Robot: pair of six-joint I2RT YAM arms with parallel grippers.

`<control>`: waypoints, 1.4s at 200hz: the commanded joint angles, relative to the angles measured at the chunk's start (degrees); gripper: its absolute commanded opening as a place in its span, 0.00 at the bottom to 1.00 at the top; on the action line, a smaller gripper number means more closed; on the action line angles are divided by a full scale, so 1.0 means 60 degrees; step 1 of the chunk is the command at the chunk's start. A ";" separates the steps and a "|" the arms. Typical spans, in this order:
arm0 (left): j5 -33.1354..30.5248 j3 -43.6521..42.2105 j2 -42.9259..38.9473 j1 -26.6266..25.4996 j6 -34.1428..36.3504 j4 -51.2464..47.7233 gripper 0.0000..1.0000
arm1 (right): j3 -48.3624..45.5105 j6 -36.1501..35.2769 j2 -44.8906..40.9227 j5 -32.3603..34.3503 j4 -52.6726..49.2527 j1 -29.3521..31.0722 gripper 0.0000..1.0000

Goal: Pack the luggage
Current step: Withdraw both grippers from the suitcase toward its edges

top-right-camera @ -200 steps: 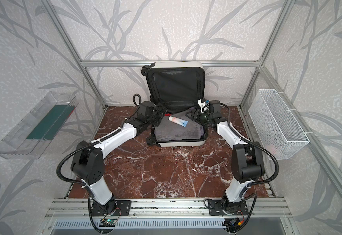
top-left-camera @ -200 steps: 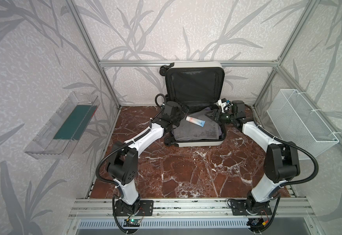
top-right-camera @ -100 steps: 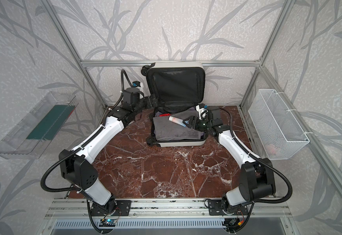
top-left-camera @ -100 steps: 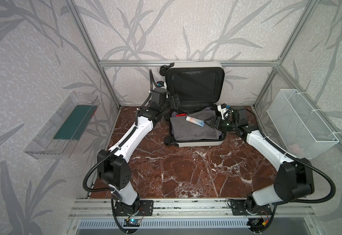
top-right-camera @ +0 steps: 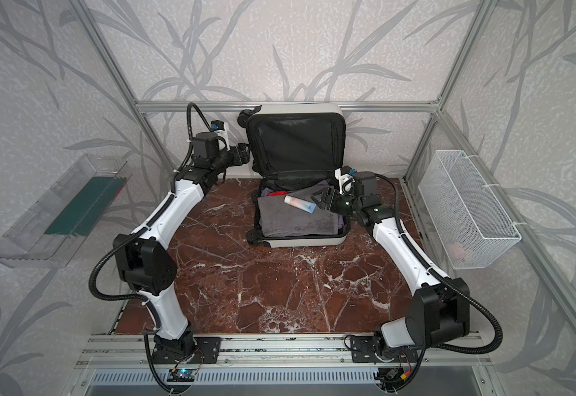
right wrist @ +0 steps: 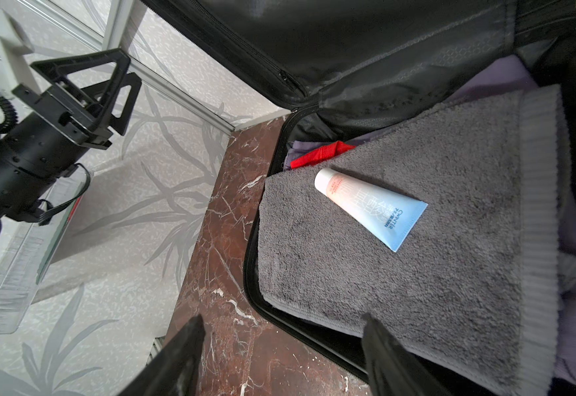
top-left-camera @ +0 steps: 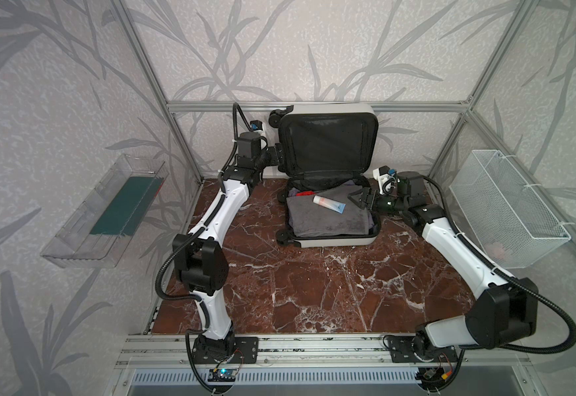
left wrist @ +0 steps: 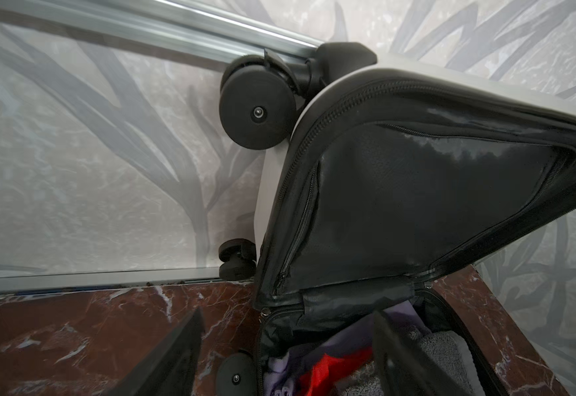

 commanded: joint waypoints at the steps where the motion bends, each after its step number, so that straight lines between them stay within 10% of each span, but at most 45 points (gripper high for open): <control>1: 0.0837 0.0685 0.0358 0.0207 0.0022 0.0577 0.75 | 0.0176 0.0221 -0.0044 0.0047 0.0010 -0.0048 0.73; 106: 0.1801 0.2833 0.2382 0.0319 -0.0758 0.1016 0.70 | -0.0245 0.0145 -0.0173 0.0272 -0.0235 -0.0042 0.73; 188: 0.2430 0.2960 0.2510 0.0333 -0.1130 0.1882 0.00 | -0.0552 0.0107 -0.0533 0.0418 -0.0477 -0.0066 0.73; 280: 0.2430 -0.0189 0.0536 0.0306 -0.1646 0.3535 0.00 | -0.0459 0.0269 -0.1122 0.0589 -0.0640 -0.0137 0.73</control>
